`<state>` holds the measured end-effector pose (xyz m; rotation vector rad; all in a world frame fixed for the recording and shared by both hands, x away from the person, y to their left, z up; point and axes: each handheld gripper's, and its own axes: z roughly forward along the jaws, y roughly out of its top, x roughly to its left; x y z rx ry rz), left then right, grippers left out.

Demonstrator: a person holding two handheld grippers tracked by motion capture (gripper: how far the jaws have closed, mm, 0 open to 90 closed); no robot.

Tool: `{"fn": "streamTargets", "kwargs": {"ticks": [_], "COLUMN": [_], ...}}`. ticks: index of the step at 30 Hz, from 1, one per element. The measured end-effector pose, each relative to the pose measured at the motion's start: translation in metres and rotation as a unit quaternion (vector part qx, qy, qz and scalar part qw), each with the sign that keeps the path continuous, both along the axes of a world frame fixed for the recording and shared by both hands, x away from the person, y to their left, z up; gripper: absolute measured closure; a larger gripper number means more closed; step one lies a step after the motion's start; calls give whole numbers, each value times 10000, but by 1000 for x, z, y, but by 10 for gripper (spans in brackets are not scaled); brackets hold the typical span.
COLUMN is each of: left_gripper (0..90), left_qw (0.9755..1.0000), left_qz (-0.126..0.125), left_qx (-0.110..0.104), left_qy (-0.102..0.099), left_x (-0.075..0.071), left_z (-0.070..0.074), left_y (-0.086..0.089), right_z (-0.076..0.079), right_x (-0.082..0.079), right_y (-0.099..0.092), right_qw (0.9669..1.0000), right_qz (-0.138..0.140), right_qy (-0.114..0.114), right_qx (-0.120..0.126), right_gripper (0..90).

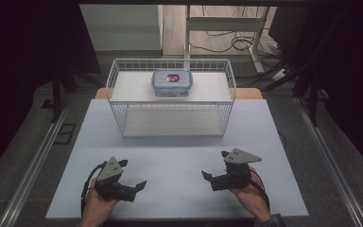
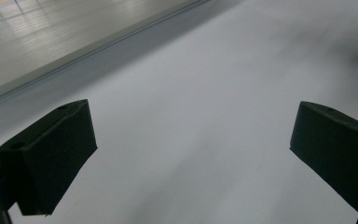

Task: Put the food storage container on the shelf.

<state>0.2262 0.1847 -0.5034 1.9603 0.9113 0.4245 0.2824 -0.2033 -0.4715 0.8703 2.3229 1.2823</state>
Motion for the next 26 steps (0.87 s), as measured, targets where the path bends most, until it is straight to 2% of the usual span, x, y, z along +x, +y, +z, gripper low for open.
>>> {"fn": "streamTargets", "kwargs": {"ticks": [6,13,16,17,20,22,26], "left_gripper": [0,0,0,0,0,0,0], "left_qw": [9997,9992,9987,9982,9957,9944,9939], "left_qz": [95,113,104,84,-1,-28,-18], "left_qx": [238,370,473,517,764,837,869], "left_qy": [-37,75,185,281,524,644,675], "left_x": [-9,-18,-20,-20,-16,-15,-14], "left_z": [-7,-17,-22,-25,-33,-36,-37], "left_y": [5,7,7,7,6,5,4], "right_z": [-9,-21,-26,-28,-35,-40,-46], "right_x": [-7,-15,-18,-19,-18,-17,-13], "right_y": [-4,-7,-7,-7,-6,-6,-8], "right_qw": [9997,9990,9984,9982,9971,9959,9944], "right_qz": [-46,-21,14,17,30,18,-29], "right_qy": [-27,58,130,163,297,370,492], "right_qx": [-239,-439,-545,-569,-701,-821,-940], "right_gripper": [0,0,0,0,0,0,0]}}
